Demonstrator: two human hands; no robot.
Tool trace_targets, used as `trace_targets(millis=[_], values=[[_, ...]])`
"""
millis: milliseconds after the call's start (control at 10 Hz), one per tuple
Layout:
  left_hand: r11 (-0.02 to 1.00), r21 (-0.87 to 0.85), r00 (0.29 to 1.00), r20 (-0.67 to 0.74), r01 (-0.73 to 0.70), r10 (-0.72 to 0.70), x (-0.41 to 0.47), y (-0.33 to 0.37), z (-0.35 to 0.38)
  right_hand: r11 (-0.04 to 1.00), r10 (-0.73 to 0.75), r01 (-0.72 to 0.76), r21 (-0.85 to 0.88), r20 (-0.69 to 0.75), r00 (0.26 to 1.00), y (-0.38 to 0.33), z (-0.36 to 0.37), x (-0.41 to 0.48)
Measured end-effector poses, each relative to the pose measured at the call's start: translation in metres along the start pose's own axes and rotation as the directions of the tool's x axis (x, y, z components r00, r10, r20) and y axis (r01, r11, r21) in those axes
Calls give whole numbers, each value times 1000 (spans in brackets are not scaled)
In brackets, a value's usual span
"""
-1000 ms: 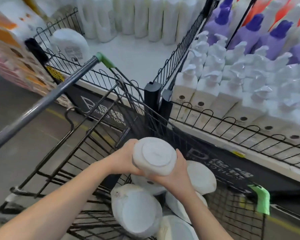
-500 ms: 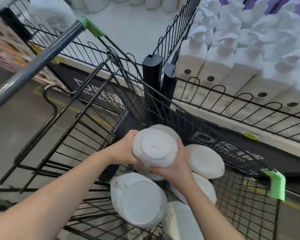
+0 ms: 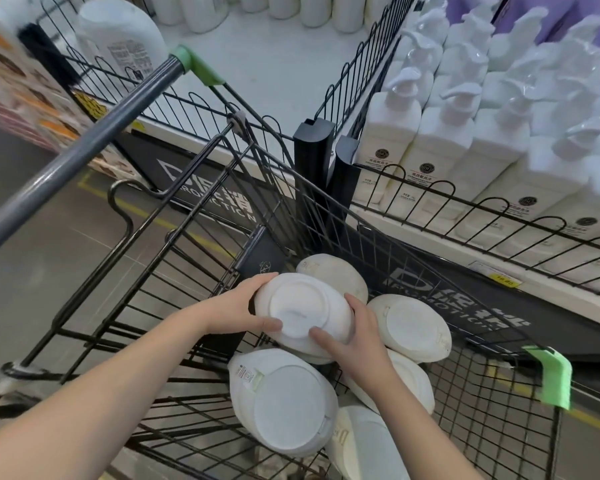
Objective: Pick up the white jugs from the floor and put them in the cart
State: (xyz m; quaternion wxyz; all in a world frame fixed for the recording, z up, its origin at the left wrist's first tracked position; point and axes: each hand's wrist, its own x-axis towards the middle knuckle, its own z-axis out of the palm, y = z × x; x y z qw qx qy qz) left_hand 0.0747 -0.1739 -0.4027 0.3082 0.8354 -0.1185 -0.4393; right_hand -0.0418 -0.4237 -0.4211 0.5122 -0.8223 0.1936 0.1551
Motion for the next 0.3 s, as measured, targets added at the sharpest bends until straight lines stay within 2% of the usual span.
trace_targets(millis=[200,300], values=[[999,-1,995,-90,-52,52,-9,13,5,999,-35,35,23,-32,999,-7,-3,-1],[994,7,984,-140,-111,111,-15,29,6,992,-71,77,96,-60,996,-17,-8,-3]])
